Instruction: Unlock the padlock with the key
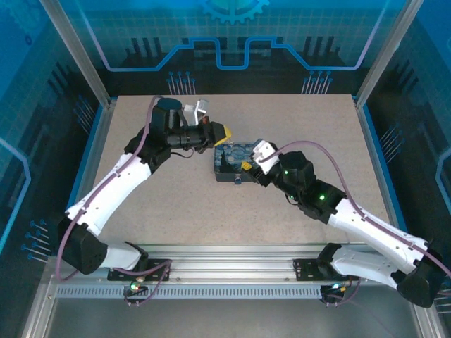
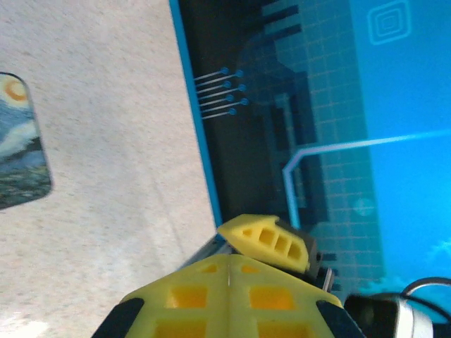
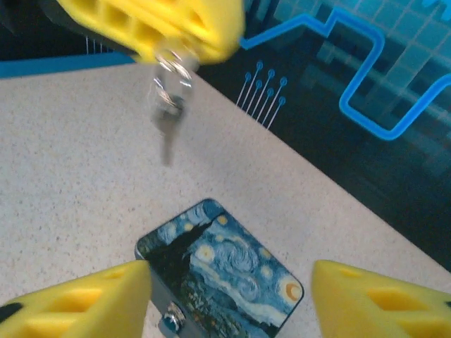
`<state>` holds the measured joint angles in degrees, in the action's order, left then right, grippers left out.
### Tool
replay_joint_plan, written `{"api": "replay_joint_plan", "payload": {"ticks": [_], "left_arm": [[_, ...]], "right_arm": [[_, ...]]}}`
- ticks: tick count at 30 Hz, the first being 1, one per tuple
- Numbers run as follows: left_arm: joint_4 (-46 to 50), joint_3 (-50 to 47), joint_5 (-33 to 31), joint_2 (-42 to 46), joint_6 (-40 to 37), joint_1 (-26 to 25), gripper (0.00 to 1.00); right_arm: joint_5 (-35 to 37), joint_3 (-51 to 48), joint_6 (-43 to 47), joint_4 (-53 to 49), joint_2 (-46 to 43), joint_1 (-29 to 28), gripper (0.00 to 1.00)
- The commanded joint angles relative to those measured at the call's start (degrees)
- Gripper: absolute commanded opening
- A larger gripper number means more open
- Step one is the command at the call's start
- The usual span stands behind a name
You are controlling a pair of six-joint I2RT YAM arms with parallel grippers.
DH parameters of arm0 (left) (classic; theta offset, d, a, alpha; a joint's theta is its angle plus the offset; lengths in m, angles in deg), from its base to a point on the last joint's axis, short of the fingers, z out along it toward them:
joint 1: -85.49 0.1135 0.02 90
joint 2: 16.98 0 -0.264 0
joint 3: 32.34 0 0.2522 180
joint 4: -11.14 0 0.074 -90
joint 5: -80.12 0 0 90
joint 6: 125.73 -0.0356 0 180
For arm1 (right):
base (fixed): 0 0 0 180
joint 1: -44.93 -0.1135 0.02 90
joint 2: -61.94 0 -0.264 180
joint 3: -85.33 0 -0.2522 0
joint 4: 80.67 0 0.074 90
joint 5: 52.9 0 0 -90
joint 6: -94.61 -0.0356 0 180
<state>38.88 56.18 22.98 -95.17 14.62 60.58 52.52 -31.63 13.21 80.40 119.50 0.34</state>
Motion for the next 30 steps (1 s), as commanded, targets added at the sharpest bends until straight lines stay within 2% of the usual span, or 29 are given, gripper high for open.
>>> {"api": "replay_joint_plan", "payload": {"ticks": [1,2,5,8,12,15,18,21,25,30], "left_arm": [[6.88,0.91,-6.29,1.15,-10.34,0.30,0.00],[6.68,0.45,-6.86,1.35,-11.10,0.30,0.00],[6.55,-0.42,-8.73,2.05,-14.05,-0.03,0.00],[7.44,-0.47,-11.49,3.01,-17.75,-1.21,0.00],[2.43,-3.92,-12.38,5.58,-18.29,-1.94,0.00],[-3.24,-7.23,-12.34,7.40,-17.17,-2.40,0.00],[-4.59,-7.82,-11.95,7.10,-16.39,-2.75,0.00],[-7.00,-8.68,-11.30,6.95,-14.61,-3.10,0.00],[-13.90,-11.89,-10.98,7.78,-11.50,-4.53,0.00],[-20.81,-15.26,-11.56,8.97,-8.55,-6.14,0.00]], "right_arm": [[-6.81,3.29,-15.63,-6.75,0.58,4.49,0.85],[-9.07,3.58,-17.99,-7.28,1.02,5.71,1.00],[-14.22,3.89,-23.82,-7.26,2.33,8.71,1.00],[-23.95,2.63,-29.98,-3.15,3.08,12.43,1.00],[-37.13,-0.53,-42.13,7.53,4.28,16.79,0.90],[-41.45,-2.65,-50.95,17.50,5.53,17.62,0.77],[-43.51,-3.94,-57.60,27.11,7.21,17.64,0.63],[-44.20,-5.27,-63.29,35.11,9.23,17.69,0.56],[-45.30,-6.10,-70.73,45.29,12.87,17.38,0.47],[-44.42,-7.51,-78.02,56.51,16.35,16.49,0.41]]}}
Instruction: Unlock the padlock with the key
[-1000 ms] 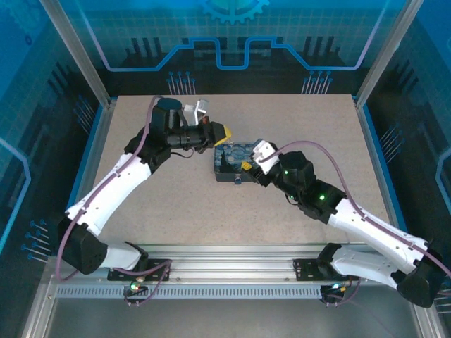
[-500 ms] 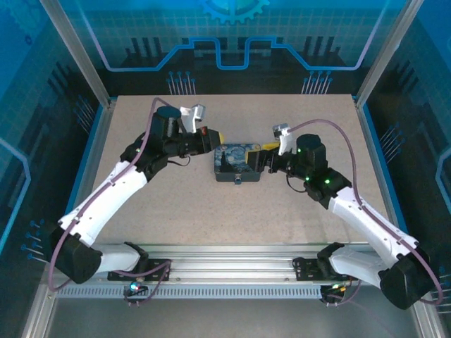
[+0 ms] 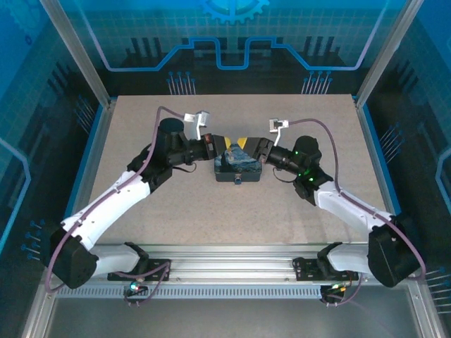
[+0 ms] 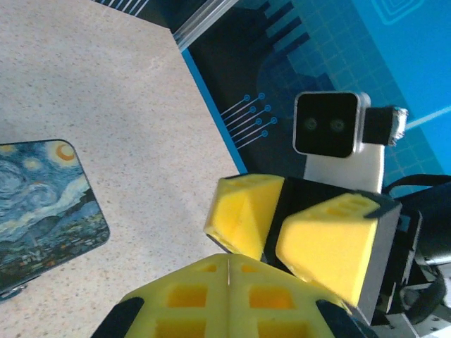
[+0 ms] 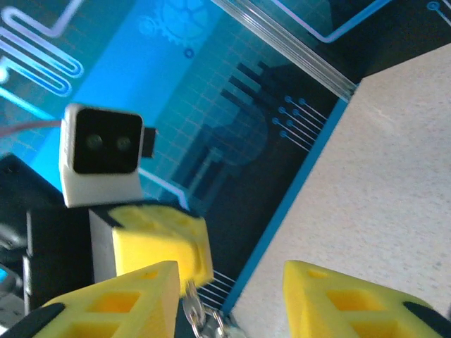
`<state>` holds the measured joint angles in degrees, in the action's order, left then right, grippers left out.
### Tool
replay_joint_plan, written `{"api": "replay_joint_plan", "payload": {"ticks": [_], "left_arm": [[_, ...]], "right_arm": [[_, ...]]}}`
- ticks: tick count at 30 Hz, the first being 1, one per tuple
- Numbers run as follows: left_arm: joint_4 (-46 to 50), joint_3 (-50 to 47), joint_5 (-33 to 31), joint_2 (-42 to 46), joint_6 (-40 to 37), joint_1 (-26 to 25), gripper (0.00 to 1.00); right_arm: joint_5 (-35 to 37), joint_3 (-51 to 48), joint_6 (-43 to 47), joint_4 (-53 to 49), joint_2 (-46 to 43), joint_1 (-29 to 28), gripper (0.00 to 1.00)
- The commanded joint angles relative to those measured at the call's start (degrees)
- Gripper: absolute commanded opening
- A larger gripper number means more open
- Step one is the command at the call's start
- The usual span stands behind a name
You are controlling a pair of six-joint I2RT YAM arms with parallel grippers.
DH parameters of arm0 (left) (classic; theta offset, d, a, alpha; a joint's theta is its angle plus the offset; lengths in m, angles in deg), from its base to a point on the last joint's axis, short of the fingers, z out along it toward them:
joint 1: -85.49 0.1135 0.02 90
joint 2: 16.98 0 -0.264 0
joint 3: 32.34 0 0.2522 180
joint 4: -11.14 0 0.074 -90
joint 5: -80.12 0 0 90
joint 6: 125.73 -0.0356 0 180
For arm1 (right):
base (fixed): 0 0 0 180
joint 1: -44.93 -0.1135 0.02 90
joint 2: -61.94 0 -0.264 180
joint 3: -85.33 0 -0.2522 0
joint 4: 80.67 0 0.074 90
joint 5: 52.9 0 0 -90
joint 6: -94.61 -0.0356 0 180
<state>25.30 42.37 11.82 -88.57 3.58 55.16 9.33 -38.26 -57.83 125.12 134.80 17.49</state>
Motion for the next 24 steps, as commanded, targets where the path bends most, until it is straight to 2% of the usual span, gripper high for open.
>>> {"api": "replay_joint_plan", "payload": {"ticks": [1,3,14,19,24], "left_arm": [[-7.66,-1.77,-0.74,2.57,2.84,-0.92,0.00],[-8.73,-2.31,-1.08,2.98,3.26,-1.04,0.00],[-11.45,-3.99,-4.35,5.76,4.53,-1.03,0.00],[-12.17,-3.99,-3.68,5.67,5.42,-1.05,0.00],[-12.85,-4.77,-3.41,5.58,6.22,-1.05,0.00]], "right_arm": [[-1.32,-0.70,-7.58,12.78,1.35,-0.91,0.36],[-1.32,-0.30,-7.64,12.79,1.58,-1.68,0.33],[-0.57,-2.30,-7.61,14.82,0.94,-4.33,0.35],[-1.05,-1.66,-7.35,15.35,0.81,-4.89,0.35],[-0.97,-0.84,-7.48,16.00,0.57,-5.47,0.42]]}}
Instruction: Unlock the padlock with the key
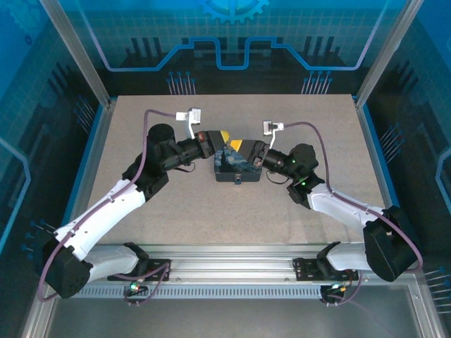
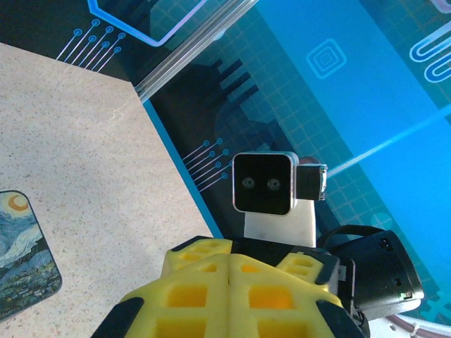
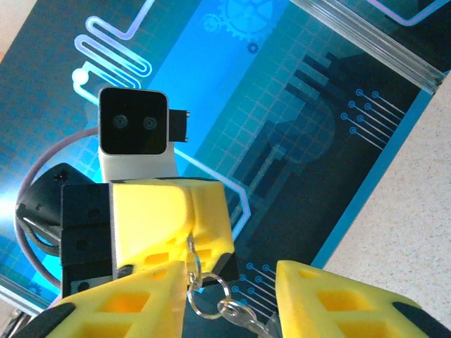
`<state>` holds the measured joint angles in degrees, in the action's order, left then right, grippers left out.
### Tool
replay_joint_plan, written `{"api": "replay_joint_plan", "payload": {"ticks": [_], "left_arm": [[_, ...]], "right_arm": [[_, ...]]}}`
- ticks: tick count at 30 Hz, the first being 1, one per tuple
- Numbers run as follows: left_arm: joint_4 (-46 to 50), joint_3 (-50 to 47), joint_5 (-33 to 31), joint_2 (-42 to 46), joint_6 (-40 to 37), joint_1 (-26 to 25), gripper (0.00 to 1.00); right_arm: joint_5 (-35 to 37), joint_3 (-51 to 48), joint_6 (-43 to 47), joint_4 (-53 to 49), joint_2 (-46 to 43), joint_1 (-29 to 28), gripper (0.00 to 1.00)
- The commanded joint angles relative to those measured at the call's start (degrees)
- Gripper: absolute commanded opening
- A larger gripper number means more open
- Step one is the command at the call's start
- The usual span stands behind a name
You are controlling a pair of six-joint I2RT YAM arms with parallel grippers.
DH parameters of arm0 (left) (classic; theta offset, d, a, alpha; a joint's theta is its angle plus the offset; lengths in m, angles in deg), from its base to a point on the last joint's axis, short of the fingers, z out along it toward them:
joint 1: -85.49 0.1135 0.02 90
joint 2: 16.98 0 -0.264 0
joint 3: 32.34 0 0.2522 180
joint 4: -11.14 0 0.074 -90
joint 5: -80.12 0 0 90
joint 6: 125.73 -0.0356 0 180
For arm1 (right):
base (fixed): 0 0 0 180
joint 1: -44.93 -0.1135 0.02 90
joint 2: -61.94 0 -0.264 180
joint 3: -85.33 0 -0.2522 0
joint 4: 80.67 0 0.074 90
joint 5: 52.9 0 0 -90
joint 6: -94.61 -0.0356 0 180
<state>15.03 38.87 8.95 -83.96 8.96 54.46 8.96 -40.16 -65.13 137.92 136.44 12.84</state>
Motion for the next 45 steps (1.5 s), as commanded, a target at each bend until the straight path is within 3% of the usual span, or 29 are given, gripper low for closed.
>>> {"api": "replay_joint_plan", "payload": {"ticks": [1,22,27,31,36,40,45], "left_arm": [[-2.69,-1.45,-0.61,1.04,0.95,-0.35,0.00],[-5.61,-2.61,-0.30,1.18,2.69,-0.35,0.00],[-6.82,-3.21,-0.02,1.33,3.43,-0.35,0.00],[-7.80,-3.40,0.24,1.50,3.92,-0.35,0.00],[-7.69,-3.40,0.75,1.55,4.09,-0.27,0.00],[-6.98,-3.27,1.82,1.77,4.88,0.41,0.28],[-3.37,-0.94,6.00,1.30,4.70,2.40,0.37]], "right_arm": [[-0.69,1.21,-0.16,3.27,-1.12,-0.89,0.43],[-1.04,2.16,-0.63,3.38,-0.46,-1.70,0.25],[-1.13,2.32,-0.57,3.07,-0.38,-1.67,0.07],[-0.69,1.96,-0.70,2.72,-0.49,-1.41,0.00],[-1.16,1.94,0.13,1.46,-1.06,-0.87,0.00],[-2.24,2.44,2.80,-4.03,-3.08,-0.25,0.00],[-5.51,3.94,7.31,-14.19,-5.88,0.85,0.00]]}}
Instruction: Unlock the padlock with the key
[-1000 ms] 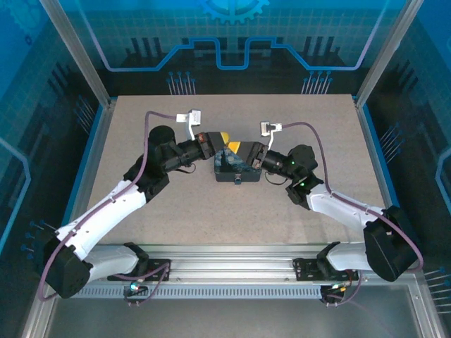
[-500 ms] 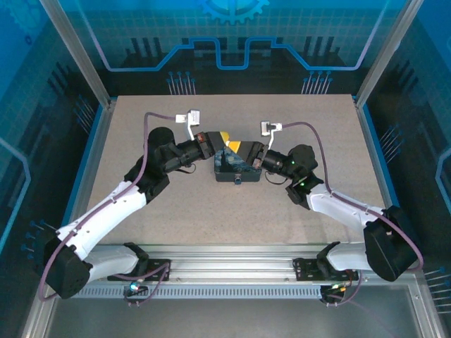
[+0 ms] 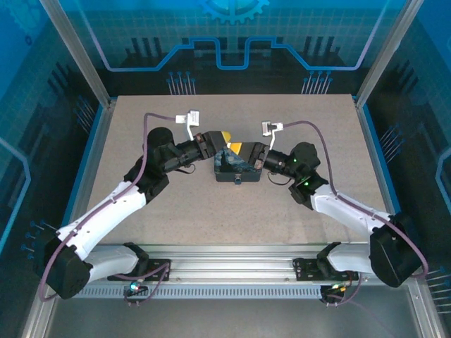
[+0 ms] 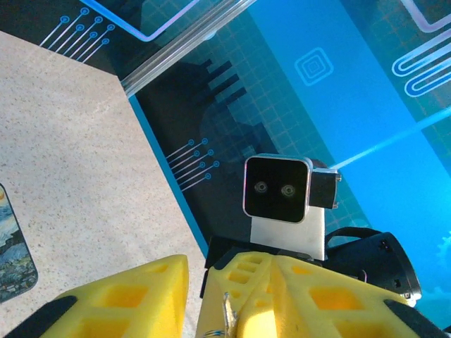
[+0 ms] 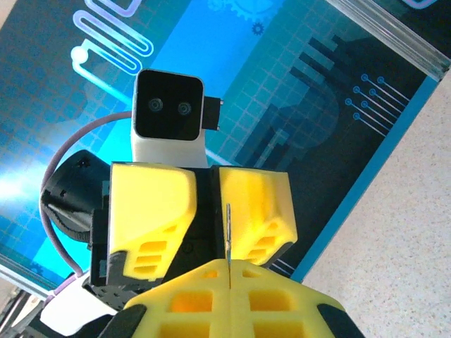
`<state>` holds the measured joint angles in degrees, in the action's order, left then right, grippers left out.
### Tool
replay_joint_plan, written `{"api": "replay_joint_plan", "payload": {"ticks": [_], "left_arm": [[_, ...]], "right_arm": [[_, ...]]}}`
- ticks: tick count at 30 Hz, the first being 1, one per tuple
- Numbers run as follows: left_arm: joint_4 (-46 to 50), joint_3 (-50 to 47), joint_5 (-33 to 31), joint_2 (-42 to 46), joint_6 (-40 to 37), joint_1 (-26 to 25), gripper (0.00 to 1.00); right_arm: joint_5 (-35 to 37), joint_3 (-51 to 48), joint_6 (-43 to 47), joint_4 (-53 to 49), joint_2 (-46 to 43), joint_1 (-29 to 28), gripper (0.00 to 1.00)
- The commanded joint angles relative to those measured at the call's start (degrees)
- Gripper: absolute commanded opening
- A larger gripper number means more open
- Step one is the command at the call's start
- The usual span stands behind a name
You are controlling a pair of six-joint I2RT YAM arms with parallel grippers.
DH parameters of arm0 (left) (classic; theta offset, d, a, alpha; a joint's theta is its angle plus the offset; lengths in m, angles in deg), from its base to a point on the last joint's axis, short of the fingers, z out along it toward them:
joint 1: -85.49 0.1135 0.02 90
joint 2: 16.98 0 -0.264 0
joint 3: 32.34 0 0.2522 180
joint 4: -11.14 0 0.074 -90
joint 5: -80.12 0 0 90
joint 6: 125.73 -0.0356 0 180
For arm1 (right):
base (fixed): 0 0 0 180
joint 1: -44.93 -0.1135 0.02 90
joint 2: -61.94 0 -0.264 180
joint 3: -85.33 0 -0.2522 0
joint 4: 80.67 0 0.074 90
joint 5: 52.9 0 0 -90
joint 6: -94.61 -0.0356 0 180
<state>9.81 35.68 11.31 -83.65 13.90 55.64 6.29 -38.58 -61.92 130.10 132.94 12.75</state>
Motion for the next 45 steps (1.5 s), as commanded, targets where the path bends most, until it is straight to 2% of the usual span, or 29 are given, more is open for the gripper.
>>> {"api": "replay_joint_plan", "payload": {"ticks": [1,9,13,17,22,28,31,32,37,41,45], "left_arm": [[2.61,2.87,4.86,0.78,-0.43,1.64,0.38],[5.56,5.72,13.30,-1.46,-1.14,2.69,0.44],[5.41,6.97,17.09,-3.50,-0.54,2.69,0.48],[5.56,7.09,18.39,-4.51,-0.36,2.69,0.47],[5.07,6.93,18.76,-4.08,-0.31,2.69,0.36],[4.90,6.31,19.21,-3.74,-0.25,2.69,0.11],[5.32,6.04,19.16,-3.61,-0.73,2.73,0.06],[5.42,6.03,19.22,-3.55,-0.70,2.69,0.01],[6.45,6.12,18.21,-3.55,-1.14,2.69,0.00],[6.22,5.61,16.02,-3.12,-0.34,2.69,0.00],[4.53,4.77,14.98,-2.85,0.81,2.69,0.00]], "right_arm": [[-3.55,2.46,4.64,-7.72,-2.87,1.23,0.00],[-9.38,5.23,9.28,-18.89,-5.42,3.83,0.00],[-11.34,6.26,9.85,-19.39,-5.10,3.85,0.00],[-11.82,6.72,10.09,-19.69,-5.17,3.91,0.00],[-11.99,6.71,10.05,-19.97,-4.96,4.02,0.00],[-11.73,5.97,9.16,-19.37,-5.17,5.02,0.00],[-11.73,5.75,8.70,-19.11,-5.32,5.31,0.00],[-11.74,5.68,8.49,-18.97,-5.31,5.43,0.00],[-11.74,5.48,8.47,-18.96,-5.45,5.55,0.00],[-9.13,4.07,7.81,-17.82,-6.78,5.39,0.37],[-7.16,2.93,7.04,-15.15,-7.46,4.42,0.42]]}}
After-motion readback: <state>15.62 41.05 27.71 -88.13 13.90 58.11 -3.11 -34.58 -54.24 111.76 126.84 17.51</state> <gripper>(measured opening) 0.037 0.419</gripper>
